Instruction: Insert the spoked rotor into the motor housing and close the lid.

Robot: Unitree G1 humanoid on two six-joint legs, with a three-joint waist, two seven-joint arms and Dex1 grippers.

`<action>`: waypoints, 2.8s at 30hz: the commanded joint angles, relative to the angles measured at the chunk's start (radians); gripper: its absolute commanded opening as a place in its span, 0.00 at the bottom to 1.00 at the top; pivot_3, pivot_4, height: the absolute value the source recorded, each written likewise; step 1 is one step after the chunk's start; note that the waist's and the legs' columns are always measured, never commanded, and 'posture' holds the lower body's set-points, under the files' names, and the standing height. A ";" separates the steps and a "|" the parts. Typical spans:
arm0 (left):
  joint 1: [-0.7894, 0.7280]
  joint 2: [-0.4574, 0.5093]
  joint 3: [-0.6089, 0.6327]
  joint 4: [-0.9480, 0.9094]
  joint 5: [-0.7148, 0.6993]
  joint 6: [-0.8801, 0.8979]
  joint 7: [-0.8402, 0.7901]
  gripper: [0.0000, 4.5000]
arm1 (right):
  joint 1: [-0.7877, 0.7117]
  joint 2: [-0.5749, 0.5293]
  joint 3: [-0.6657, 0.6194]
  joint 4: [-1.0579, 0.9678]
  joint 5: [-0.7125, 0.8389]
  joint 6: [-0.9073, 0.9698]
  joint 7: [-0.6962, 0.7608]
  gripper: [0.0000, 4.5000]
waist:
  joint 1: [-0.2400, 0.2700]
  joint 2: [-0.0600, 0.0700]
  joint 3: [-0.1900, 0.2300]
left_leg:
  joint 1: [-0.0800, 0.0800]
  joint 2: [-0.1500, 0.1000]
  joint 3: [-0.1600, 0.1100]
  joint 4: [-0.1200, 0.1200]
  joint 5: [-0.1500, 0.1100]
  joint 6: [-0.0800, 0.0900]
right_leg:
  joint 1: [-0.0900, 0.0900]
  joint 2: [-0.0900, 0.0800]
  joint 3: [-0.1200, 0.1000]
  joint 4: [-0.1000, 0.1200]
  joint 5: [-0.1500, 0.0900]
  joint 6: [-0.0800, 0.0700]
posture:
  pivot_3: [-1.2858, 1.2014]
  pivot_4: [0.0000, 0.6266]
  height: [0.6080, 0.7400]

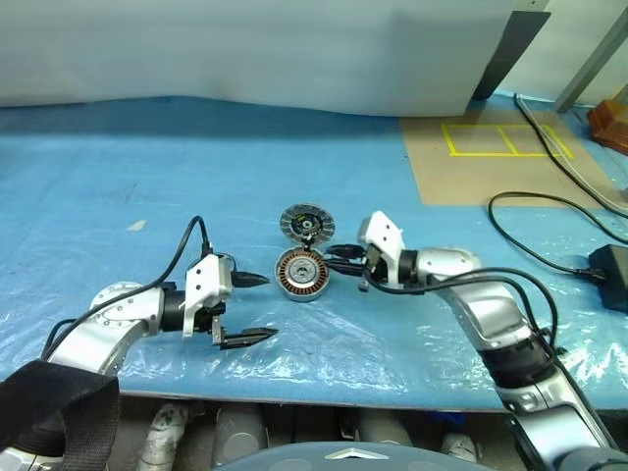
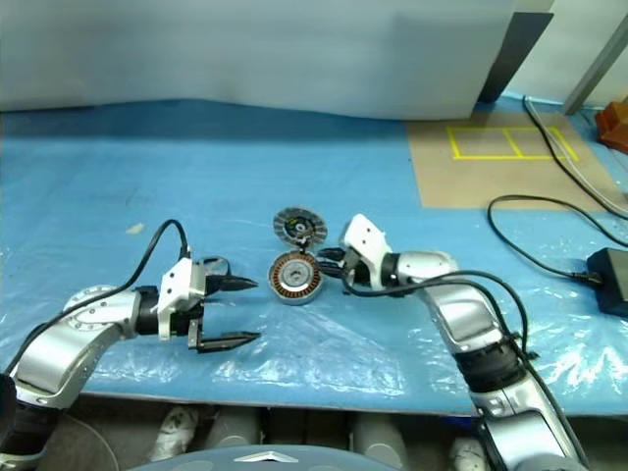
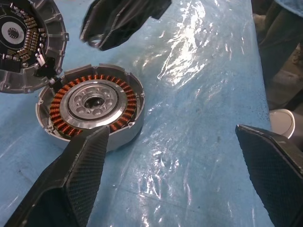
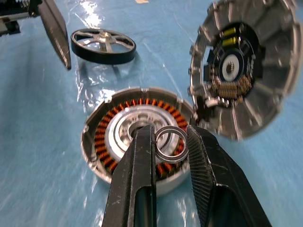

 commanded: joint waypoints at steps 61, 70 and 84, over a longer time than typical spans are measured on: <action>-0.096 -0.053 -0.042 -0.138 -0.026 0.218 0.203 1.00 | -0.123 0.083 0.120 0.290 -0.150 -0.220 0.129 0.12 | 0.002 0.000 0.000 | -0.002 0.001 0.000 0.009 0.000 0.000 | -0.001 0.000 0.000 0.007 0.000 0.000 | 0.52 0.24 1.00; -0.105 -0.051 -0.041 -0.138 -0.033 0.225 0.204 1.00 | -0.112 0.081 0.136 0.286 -0.167 -0.233 0.129 0.12 | 0.001 0.000 0.000 | -0.002 0.001 0.000 0.009 0.000 0.000 | -0.001 0.000 0.000 0.007 0.000 0.000 | 0.52 0.24 1.00; -0.103 -0.050 -0.041 -0.140 -0.039 0.231 0.203 1.00 | -0.105 0.081 0.114 0.270 -0.162 -0.232 0.114 0.58 | 0.001 0.000 0.000 | -0.002 0.001 0.000 0.009 0.000 0.000 | -0.001 0.000 0.000 0.007 0.000 0.000 | 0.52 0.24 1.00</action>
